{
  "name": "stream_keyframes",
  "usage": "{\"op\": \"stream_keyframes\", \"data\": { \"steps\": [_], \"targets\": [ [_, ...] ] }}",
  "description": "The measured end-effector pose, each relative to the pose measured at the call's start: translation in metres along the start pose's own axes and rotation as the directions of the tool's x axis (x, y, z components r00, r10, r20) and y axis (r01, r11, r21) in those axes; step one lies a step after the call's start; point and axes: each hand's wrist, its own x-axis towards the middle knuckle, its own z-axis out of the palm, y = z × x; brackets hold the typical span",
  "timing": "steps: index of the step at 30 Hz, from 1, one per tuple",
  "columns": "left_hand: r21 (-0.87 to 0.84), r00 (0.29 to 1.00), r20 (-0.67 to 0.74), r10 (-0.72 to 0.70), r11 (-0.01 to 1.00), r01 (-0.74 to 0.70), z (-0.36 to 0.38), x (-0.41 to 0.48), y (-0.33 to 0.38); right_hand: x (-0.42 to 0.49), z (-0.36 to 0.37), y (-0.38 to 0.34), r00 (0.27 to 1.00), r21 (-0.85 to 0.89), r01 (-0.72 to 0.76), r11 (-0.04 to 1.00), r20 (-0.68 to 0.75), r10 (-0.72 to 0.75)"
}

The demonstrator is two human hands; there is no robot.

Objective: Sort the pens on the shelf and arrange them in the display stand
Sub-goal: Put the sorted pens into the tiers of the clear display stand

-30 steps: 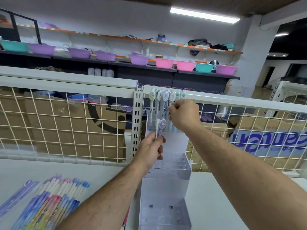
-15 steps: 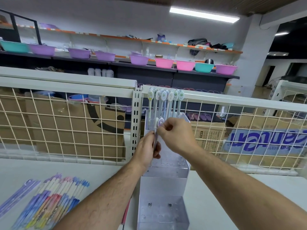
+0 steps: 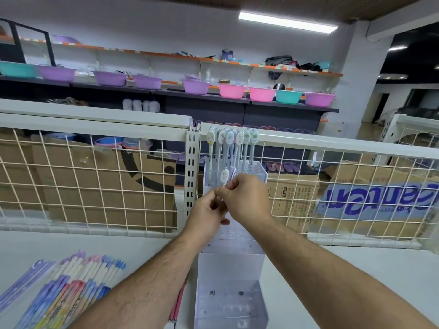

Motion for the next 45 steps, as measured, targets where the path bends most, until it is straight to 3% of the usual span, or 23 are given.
{"op": "stream_keyframes", "data": {
  "steps": [9,19,24,27,34,45],
  "targets": [
    [-0.142,0.997,0.083,0.007,0.990,0.005,-0.003,-0.002,0.002,-0.007,0.000,-0.003,0.998,0.111,-0.065,0.992,-0.001,0.065],
    [-0.100,0.999,0.051,0.007,0.995,-0.002,0.000,-0.006,0.006,-0.009,-0.001,-0.004,0.997,0.144,-0.073,0.987,0.018,0.071],
    [-0.205,0.995,-0.055,-0.079,0.976,0.066,-0.001,-0.004,0.007,0.003,-0.025,-0.018,1.000,0.298,-0.013,0.955,-0.016,0.019],
    [-0.119,0.989,-0.118,-0.087,0.990,0.073,-0.001,-0.002,0.004,0.023,-0.048,-0.030,0.993,0.333,0.053,0.941,-0.119,-0.014],
    [0.007,0.994,-0.093,-0.054,0.998,0.055,-0.001,-0.002,0.003,0.062,-0.076,-0.041,0.943,0.226,0.184,0.957,-0.316,-0.106],
    [0.011,0.995,-0.077,-0.058,0.998,0.059,-0.001,-0.002,0.004,0.065,-0.045,-0.025,0.976,0.083,0.123,0.989,-0.192,-0.105]
  ]
}}
